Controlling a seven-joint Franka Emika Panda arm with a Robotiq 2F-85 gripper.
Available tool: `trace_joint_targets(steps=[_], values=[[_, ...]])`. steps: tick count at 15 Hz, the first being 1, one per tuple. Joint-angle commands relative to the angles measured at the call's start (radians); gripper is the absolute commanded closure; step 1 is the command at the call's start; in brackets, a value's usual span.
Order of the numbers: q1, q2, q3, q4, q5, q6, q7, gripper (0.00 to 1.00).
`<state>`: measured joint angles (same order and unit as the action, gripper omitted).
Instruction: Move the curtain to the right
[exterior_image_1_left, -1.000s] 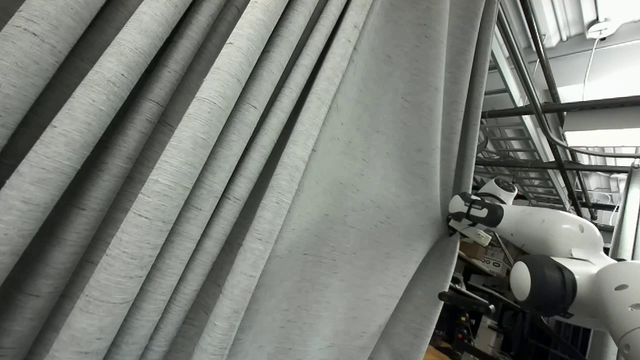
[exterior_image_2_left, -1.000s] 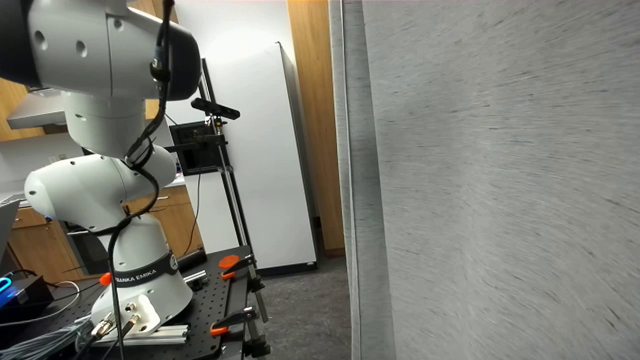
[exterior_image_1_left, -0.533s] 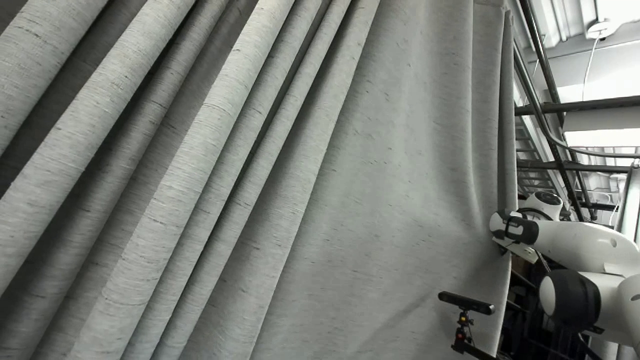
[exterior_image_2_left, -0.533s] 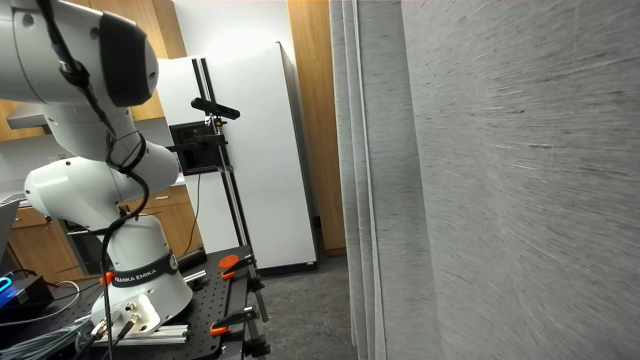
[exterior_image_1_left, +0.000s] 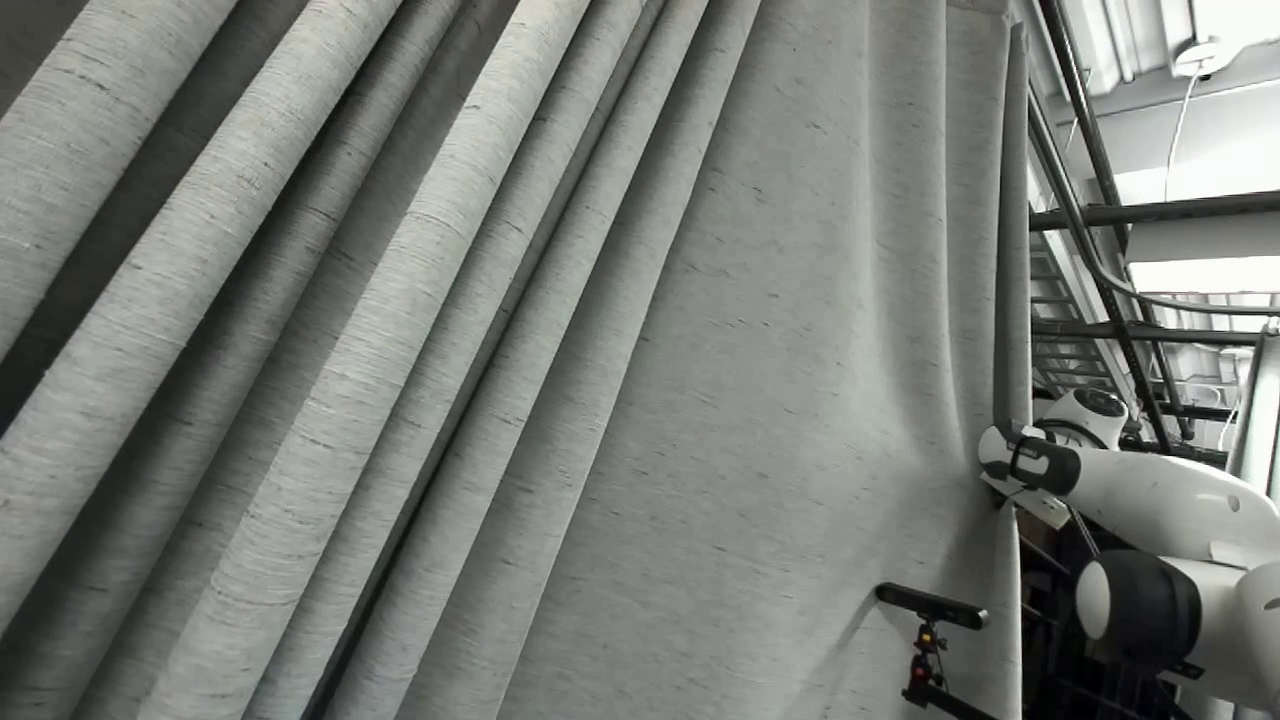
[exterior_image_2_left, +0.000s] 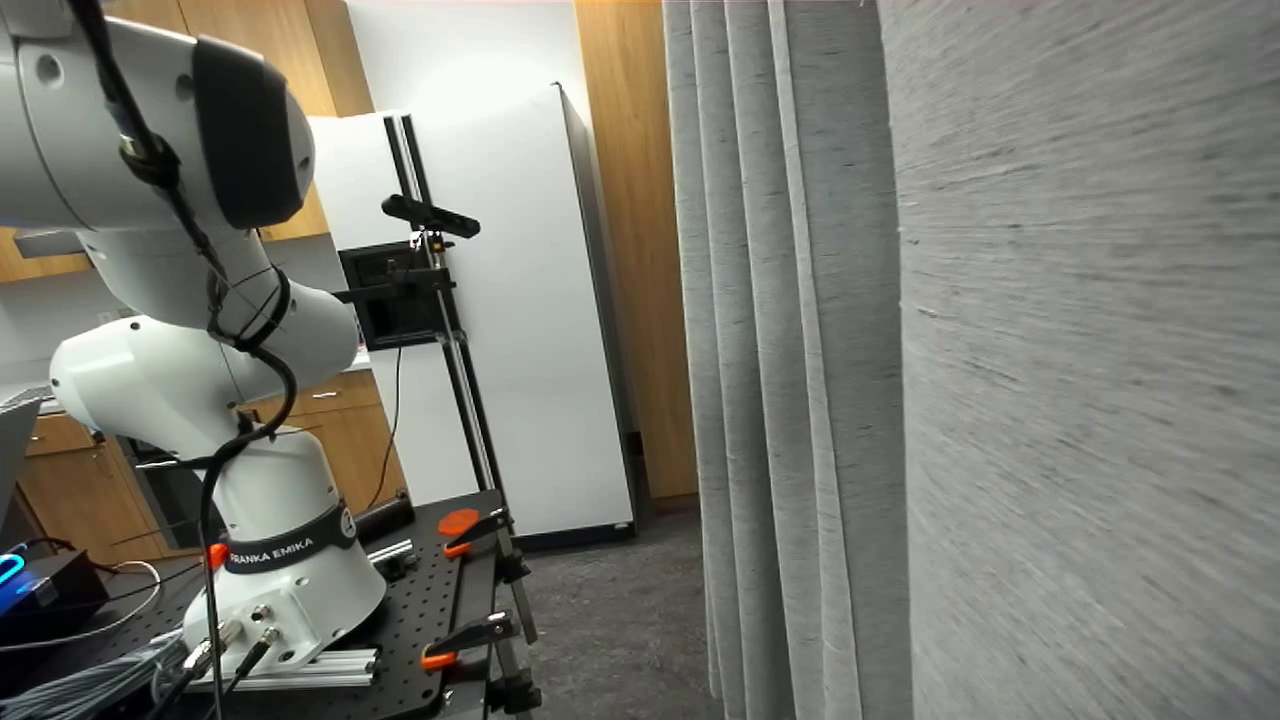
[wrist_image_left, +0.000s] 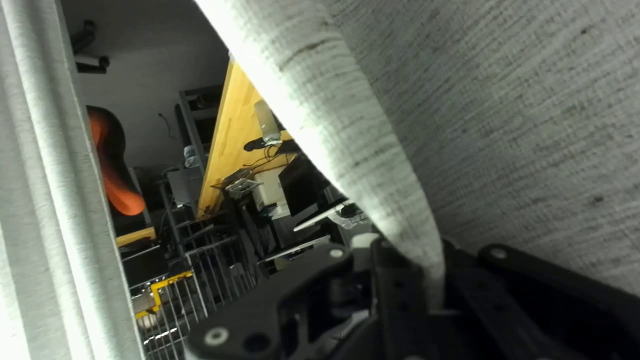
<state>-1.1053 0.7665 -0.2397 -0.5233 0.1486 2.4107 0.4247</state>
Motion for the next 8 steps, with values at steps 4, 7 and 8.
trace_joint_targets(steps=[4,7,8], values=[[0.007,0.077,0.072,0.097,-0.011,-0.097,-0.004,0.99],[0.017,0.074,0.062,0.118,-0.028,-0.126,0.007,0.99],[0.019,0.073,0.059,0.125,-0.033,-0.132,0.012,0.99]])
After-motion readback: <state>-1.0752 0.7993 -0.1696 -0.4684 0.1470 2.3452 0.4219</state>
